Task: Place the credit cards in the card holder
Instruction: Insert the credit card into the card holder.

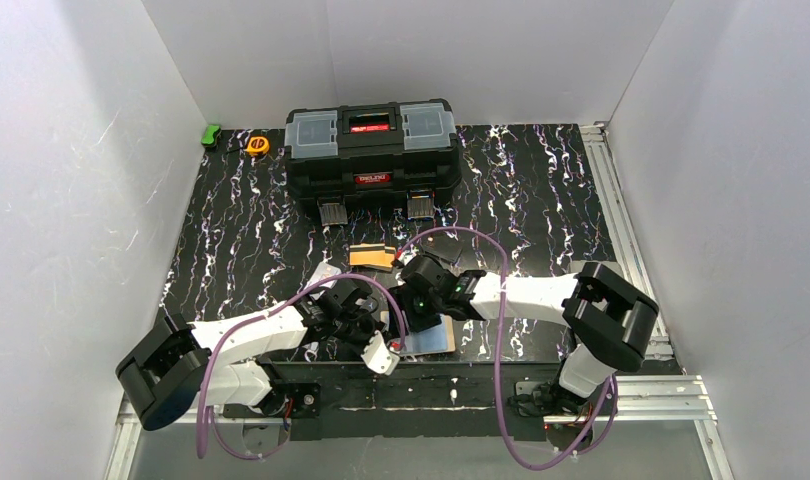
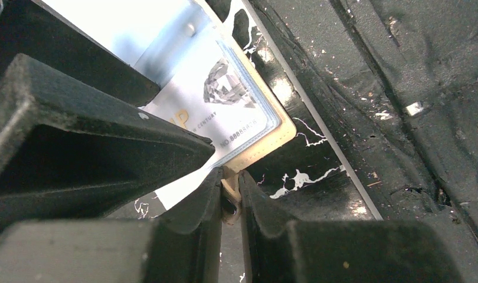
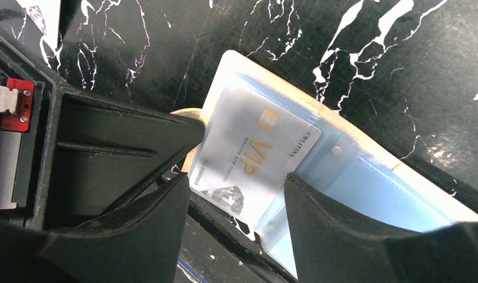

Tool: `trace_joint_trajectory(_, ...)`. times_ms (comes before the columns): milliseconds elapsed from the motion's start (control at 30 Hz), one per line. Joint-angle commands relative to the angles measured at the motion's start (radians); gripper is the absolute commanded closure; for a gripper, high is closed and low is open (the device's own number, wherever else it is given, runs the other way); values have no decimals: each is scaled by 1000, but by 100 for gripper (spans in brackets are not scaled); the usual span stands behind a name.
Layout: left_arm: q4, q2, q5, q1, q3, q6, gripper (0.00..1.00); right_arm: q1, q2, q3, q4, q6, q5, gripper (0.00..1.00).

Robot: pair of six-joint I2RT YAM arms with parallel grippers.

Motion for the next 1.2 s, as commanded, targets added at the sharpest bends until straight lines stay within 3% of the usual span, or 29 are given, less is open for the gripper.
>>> trace_joint_trajectory(0, -15, -13, 2, -1, -19, 6, 89, 0, -12, 37, 68, -16, -37, 34)
trace_joint_trajectory(233, -26, -20, -3, -1, -25, 18, 89, -42, -122, -50, 74, 8, -10, 34)
trace_joint_trajectory(700, -32, -23, -4, -2, -29, 25, 90, -46, -41, -46, 100, 7, -49, 35)
trace_joint_trajectory(1167, -36, -26, -3, -1, -25, 29, 91, -46, -65, -80, 90, 6, -50, 36)
